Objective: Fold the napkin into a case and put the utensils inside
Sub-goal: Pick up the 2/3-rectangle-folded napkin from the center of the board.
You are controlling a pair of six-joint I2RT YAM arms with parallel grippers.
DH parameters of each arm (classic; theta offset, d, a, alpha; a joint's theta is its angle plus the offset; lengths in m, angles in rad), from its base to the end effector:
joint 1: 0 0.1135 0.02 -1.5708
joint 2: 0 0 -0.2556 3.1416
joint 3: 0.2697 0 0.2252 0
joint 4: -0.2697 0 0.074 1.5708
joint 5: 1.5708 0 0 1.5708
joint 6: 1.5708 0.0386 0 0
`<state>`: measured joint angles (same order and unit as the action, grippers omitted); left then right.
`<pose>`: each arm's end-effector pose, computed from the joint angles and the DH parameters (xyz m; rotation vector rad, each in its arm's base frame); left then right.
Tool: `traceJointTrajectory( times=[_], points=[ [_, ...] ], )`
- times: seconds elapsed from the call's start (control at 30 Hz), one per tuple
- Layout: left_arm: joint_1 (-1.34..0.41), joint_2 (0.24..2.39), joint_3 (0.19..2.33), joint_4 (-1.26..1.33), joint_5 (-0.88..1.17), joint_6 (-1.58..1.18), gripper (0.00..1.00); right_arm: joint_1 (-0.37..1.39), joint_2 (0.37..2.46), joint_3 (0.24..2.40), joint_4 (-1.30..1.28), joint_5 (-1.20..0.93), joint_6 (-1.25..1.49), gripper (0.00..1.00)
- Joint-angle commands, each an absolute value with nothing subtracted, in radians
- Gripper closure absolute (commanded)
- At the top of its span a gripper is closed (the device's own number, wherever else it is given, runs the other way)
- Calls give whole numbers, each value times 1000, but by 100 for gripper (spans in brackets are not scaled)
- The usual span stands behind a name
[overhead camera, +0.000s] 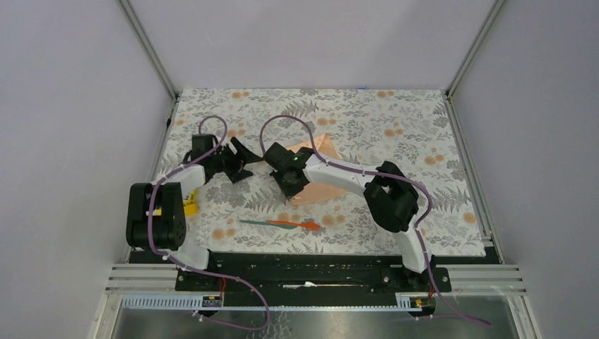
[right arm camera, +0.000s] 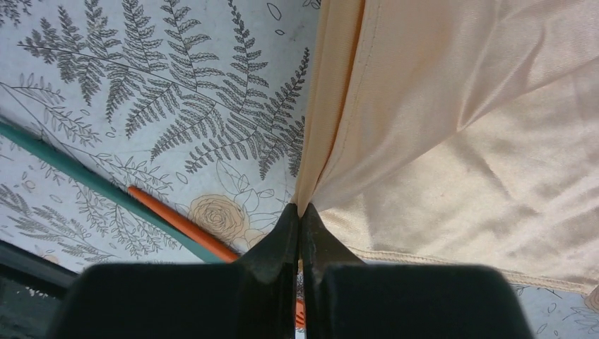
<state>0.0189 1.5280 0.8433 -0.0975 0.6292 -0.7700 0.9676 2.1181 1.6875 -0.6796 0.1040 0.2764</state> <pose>0.2902 -0.0172 0.2039 -0.6246 2.3494 -1.0969 0.2445 0.3479 0.1950 -0.8825 2.5483 0.2543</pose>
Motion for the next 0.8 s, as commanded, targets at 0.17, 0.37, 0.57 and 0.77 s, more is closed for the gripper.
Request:
traceJointTrajectory(
  times=[0.17, 0.37, 0.57, 0.77],
  points=[
    [-16, 1615, 671, 347, 694, -1048, 15, 931, 2023, 1612, -600, 55, 274, 100],
    [-25, 1520, 684, 206, 592, -972, 14, 934, 2102, 1702, -697, 51, 254, 72],
    [-19, 1376, 794, -48, 467, -830, 11, 969, 2163, 1801, -793, 120, 237, 41],
    [0, 1313, 897, -227, 378, -703, 10, 1002, 2242, 1900, -883, 173, 237, 58]
  ],
)
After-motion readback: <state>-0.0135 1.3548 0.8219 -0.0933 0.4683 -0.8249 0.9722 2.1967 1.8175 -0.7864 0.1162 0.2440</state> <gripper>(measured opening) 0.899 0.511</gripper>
